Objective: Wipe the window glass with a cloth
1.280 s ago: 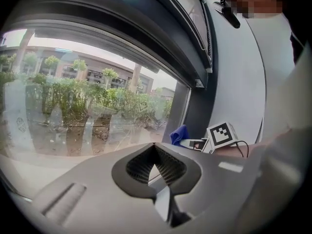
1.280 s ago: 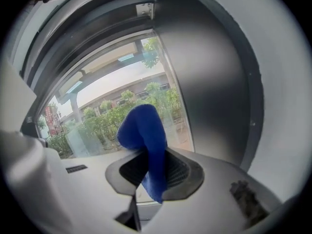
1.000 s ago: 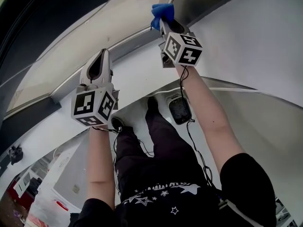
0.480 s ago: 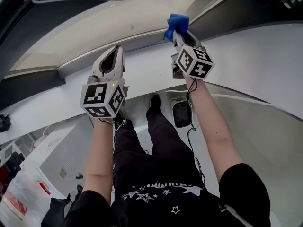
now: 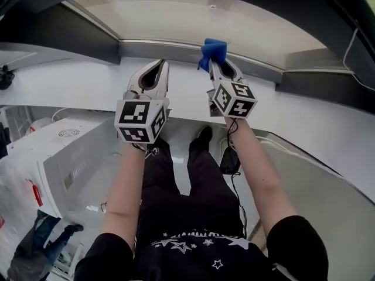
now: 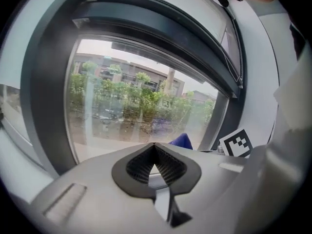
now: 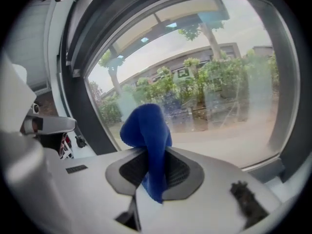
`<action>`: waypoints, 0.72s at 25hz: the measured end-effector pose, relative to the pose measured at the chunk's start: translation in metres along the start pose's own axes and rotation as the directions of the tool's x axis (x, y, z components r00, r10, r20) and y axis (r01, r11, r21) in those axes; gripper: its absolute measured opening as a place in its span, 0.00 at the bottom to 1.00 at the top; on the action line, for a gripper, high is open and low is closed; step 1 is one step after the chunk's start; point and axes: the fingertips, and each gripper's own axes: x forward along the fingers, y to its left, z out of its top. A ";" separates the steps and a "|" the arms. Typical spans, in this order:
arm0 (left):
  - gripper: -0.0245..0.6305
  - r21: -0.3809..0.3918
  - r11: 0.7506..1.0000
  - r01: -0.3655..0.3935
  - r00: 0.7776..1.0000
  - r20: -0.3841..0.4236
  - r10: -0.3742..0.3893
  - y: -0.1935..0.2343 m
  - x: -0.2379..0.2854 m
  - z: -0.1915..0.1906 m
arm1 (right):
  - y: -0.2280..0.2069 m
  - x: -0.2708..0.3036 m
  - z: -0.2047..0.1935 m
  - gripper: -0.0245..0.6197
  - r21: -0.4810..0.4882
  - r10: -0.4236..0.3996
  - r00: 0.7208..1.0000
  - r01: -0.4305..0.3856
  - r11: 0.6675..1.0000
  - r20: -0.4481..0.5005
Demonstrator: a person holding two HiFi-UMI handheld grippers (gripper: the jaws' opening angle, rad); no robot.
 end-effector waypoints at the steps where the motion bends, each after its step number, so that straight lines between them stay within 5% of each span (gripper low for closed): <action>1: 0.05 -0.010 1.000 -0.027 1.000 0.003 0.027 0.019 -0.009 -0.003 | 0.023 0.014 -0.004 0.15 -0.019 0.033 0.999 -0.033 0.999 -0.010; 8: 0.05 -0.057 0.985 -0.161 0.987 0.002 0.162 0.136 -0.063 -0.029 | 0.157 0.103 -0.036 0.15 -0.112 0.198 0.978 -0.205 0.972 -0.071; 18: 0.05 -0.090 0.974 -0.206 0.979 -0.020 0.205 0.232 -0.089 -0.061 | 0.243 0.192 -0.065 0.15 -0.149 0.214 0.972 -0.226 0.963 -0.093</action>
